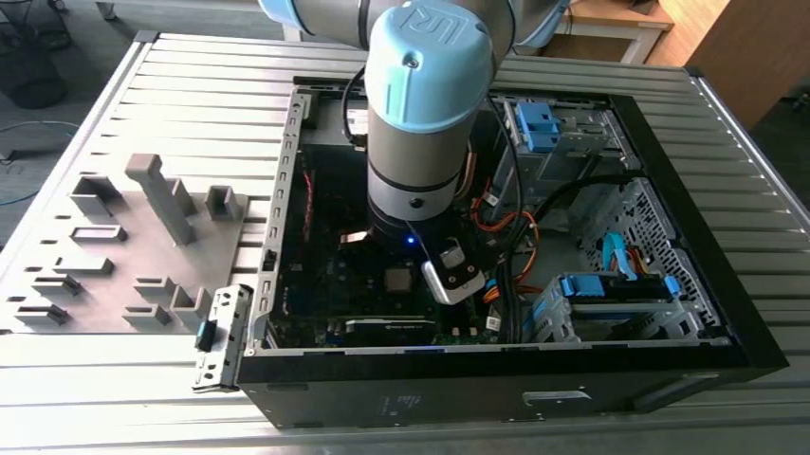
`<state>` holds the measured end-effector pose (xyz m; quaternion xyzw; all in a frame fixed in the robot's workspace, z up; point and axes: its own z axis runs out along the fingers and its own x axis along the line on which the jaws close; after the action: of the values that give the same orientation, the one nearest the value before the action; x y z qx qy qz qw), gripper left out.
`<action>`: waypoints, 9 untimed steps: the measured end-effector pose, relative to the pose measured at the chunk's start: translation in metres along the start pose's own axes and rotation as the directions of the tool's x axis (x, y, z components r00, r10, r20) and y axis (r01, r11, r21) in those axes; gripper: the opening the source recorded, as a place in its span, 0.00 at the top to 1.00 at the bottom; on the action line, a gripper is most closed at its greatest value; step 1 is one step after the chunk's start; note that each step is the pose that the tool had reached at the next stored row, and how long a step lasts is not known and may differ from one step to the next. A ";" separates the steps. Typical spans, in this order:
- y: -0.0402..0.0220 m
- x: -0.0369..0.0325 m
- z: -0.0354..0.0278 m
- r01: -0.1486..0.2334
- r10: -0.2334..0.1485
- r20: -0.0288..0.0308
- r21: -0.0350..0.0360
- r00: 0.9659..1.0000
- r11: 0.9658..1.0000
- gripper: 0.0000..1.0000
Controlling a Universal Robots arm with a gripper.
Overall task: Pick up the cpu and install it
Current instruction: 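Place the cpu into insertion slot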
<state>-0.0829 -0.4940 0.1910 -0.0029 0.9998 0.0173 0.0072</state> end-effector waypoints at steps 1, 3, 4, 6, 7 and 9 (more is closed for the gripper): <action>-0.0001 0.0000 0.0004 0.000 0.000 0.000 0.000 1.000 1.000 0.53; -0.0001 0.0000 0.0004 0.000 0.000 0.000 0.000 1.000 1.000 0.53; -0.0001 0.0001 0.0006 0.000 0.000 0.000 0.000 1.000 1.000 0.53; -0.0001 0.0000 0.0009 0.000 0.000 0.000 0.000 1.000 1.000 0.53; -0.0001 0.0000 0.0008 0.000 0.000 0.000 0.000 1.000 1.000 0.53; -0.0001 0.0000 0.0009 0.000 0.000 0.000 0.000 1.000 1.000 0.53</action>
<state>-0.0829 -0.4941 0.1901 -0.0028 0.9998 0.0173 0.0071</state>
